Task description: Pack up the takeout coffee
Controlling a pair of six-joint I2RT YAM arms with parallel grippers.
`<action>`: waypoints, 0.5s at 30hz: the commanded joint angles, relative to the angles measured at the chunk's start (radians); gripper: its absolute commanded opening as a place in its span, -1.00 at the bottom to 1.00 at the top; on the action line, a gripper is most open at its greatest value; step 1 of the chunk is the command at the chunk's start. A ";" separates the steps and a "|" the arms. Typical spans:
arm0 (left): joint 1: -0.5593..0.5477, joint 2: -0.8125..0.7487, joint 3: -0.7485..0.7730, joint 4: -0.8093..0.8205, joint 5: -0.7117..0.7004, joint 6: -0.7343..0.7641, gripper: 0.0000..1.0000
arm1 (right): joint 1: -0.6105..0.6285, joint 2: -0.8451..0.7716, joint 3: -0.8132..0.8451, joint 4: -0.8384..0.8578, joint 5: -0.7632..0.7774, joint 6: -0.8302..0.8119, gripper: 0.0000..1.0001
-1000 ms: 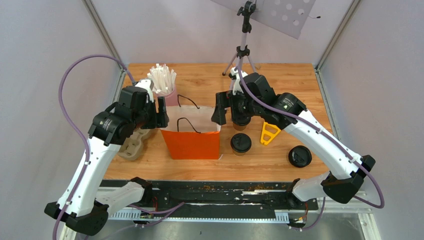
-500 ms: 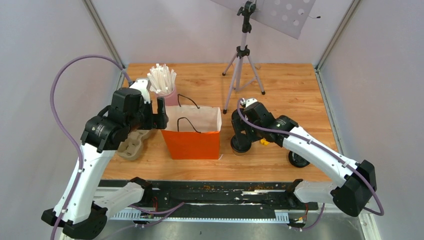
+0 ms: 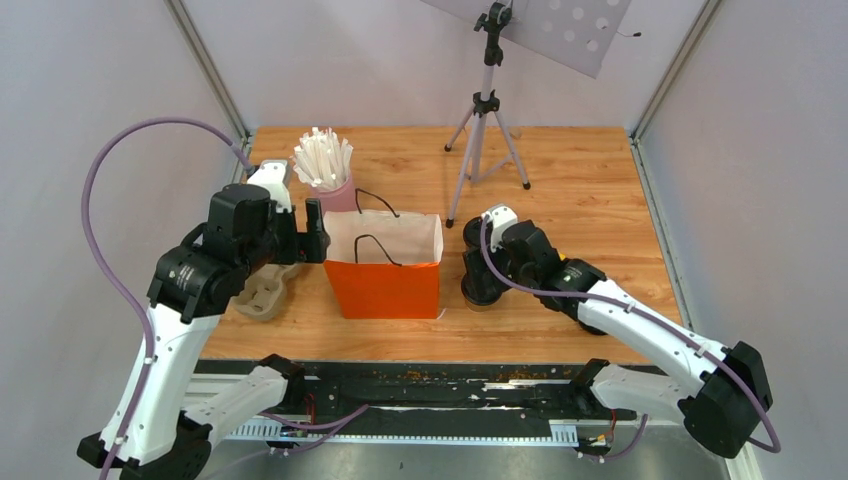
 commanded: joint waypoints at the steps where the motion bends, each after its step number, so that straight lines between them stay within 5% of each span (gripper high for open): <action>1: 0.002 -0.030 0.000 0.026 -0.021 0.034 1.00 | -0.002 -0.023 -0.055 0.104 -0.049 -0.040 0.93; 15: -0.019 -0.026 0.010 0.027 -0.033 0.047 1.00 | -0.001 -0.051 -0.108 0.134 -0.095 -0.116 0.78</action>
